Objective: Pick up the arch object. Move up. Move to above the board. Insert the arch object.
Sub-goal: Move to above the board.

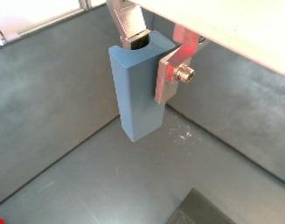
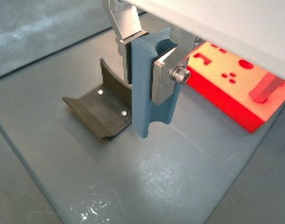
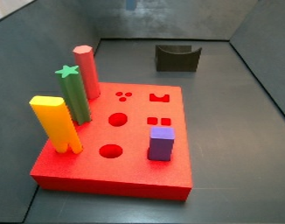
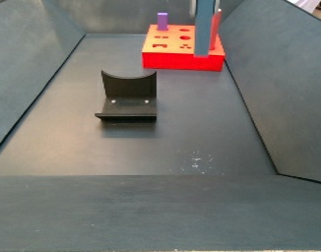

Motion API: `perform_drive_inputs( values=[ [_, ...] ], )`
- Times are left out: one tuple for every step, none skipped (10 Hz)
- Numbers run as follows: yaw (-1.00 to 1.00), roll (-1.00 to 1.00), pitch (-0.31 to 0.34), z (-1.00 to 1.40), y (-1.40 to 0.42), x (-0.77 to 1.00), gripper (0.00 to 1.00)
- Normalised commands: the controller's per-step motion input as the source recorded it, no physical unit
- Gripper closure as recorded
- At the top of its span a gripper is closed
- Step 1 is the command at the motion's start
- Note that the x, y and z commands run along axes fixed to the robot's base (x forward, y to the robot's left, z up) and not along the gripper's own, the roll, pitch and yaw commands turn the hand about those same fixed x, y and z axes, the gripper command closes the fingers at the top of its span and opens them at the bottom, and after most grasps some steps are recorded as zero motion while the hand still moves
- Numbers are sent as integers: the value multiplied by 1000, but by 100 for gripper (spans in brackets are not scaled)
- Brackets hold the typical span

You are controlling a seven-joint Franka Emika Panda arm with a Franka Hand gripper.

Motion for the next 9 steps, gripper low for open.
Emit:
perform_drive_inputs(
  values=[
    [30, 2, 93, 1000, 12, 68, 100],
    [30, 0, 91, 1000, 10, 66, 100],
    [29, -2, 93, 1000, 9, 63, 100],
    [28, -3, 91, 1000, 8, 62, 100],
    [28, -4, 91, 1000, 6, 60, 100],
    [27, -6, 92, 1000, 5, 58, 100],
    [27, -7, 93, 1000, 2, 55, 100],
    [26, -8, 93, 908, 0, 49, 100],
    [26, -9, 93, 745, -2, 39, 100]
  ],
)
